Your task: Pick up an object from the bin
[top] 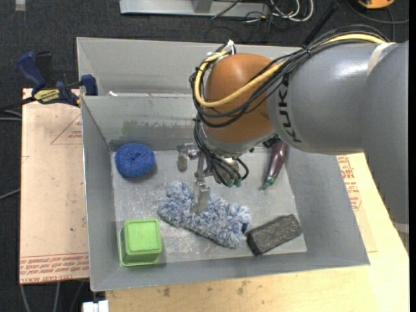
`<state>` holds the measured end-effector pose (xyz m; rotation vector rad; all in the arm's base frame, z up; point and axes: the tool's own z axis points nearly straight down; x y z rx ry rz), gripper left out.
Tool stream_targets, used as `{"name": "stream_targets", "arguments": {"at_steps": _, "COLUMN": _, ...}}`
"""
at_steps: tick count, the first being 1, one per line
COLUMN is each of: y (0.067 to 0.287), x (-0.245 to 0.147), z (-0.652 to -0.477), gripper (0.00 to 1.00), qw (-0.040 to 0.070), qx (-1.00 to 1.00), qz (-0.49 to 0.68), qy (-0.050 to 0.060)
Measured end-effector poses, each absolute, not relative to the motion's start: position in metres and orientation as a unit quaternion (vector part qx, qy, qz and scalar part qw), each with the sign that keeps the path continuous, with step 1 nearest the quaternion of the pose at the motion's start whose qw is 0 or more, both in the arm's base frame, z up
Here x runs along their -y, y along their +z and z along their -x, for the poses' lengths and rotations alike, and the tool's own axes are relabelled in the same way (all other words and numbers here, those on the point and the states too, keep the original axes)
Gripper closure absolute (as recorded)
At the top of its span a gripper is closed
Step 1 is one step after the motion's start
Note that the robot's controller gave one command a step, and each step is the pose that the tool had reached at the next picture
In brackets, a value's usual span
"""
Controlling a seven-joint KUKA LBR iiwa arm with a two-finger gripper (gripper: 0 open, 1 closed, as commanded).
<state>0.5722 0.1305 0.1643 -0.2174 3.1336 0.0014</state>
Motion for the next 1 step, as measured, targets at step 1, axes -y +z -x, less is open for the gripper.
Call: {"name": "stream_targets", "arguments": {"at_steps": 1, "y": 0.0790, "x": -0.0940, "z": -0.5626, "gripper": 1.00, "qw": 0.000, "qx": -0.986, "qz": 0.165, "qy": 0.002}}
